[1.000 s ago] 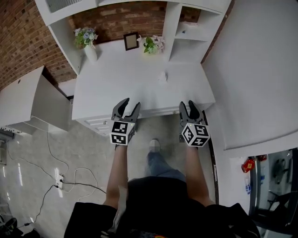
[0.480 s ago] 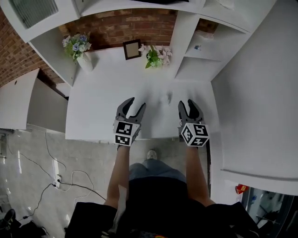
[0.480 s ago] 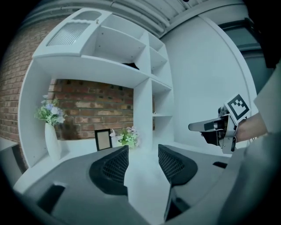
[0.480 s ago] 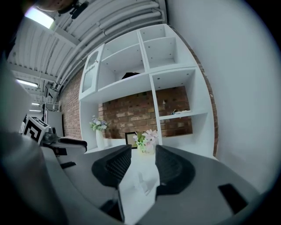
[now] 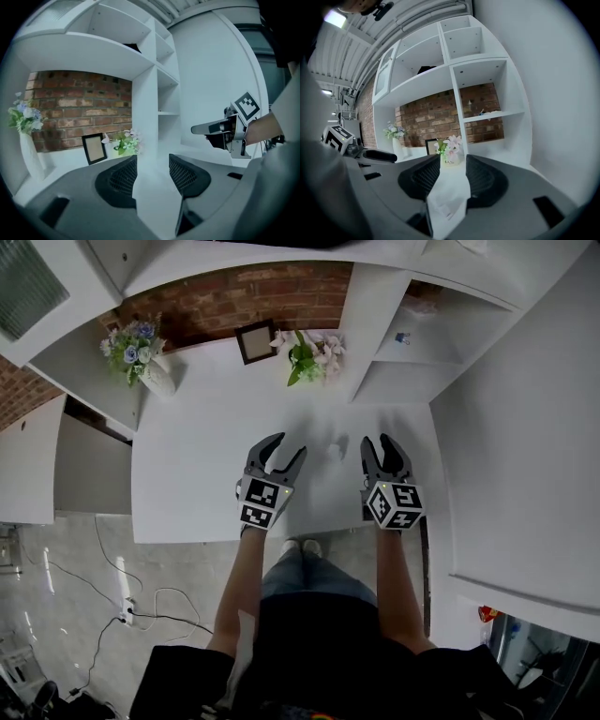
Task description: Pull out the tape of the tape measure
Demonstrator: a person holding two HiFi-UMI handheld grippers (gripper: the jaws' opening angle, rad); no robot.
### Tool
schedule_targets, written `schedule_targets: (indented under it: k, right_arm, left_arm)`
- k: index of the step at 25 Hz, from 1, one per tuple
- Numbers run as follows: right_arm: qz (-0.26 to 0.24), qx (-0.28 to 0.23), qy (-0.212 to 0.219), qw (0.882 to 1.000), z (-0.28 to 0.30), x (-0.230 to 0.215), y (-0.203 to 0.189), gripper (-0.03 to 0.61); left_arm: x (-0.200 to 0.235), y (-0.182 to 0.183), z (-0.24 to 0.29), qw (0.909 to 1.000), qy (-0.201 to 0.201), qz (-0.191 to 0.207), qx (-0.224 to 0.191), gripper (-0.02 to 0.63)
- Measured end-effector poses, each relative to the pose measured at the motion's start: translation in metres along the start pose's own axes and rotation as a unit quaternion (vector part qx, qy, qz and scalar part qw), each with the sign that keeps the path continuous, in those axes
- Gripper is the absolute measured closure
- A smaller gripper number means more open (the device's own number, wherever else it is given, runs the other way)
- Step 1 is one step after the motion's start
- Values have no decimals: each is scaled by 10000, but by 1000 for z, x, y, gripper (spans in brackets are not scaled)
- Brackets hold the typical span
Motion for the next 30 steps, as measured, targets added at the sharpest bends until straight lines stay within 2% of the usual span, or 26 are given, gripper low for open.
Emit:
schedule_targets:
  k: [3,4,6,8,11,14,16,17,18,22,25,27,30]
  right_arm:
    - [15,66,-49,10000,4,-3,-3,428]
    - [9,81,-60,9999,4,-3,-4,428]
    - [-34,142,-69,9999,3,-6,-8,428]
    - [-66,233,-87,9997,1,-12,-12,428]
    - [-35,323,-183,9993,-6,-25,-17,428]
    - [-48,432,-164,9989,-12,-34,-23,428]
    - [-44,494,-76,9987,-15,-38,-26,428]
    - [-43,522,-54,9986,-17,-40,-27,428]
    - [-47,555,-48,9984,-19,-42,-28,428]
    - [-49,670,-47,9977,-23,-47,-33,428]
    - [-31,734,-1,9973,-22,-46,-38,428]
    - [-25,782,49,9969,-21,-44,-39,428]
    - [-23,850,130,9963,-19,-41,-43,428]
  left_arm:
    - [-12,-3,22,9971,-593,393,279,430]
    - [-18,-5,30,9934,-854,636,430,430]
    - [-31,-13,45,9798,-1378,1214,795,430]
    - [-44,-18,59,9613,-1872,1685,1116,430]
    - [-61,-24,79,9330,-2504,2128,1468,430]
    - [-76,-39,92,8957,-3062,2599,1910,430]
    - [-81,-54,96,8687,-3308,2946,2216,430]
    - [-82,-60,96,8593,-3380,3053,2327,430]
    - [-83,-64,97,8537,-3436,3086,2406,430]
    - [-84,-76,100,8453,-3596,2997,2576,431]
    - [-85,-82,102,8383,-3702,3015,2634,459]
    - [-86,-83,103,8361,-3746,3035,2617,494]
    - [-88,-83,103,8350,-3821,3000,2583,506]
Point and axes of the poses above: the fingertips, and each gripper's own axes: z forward along the fingers, x to its left, y out of its top, the point moved 1 cm from there along -z, backward along the fingers, and after that the axes turned 4 degrees about -x, right-handed, at the moved point
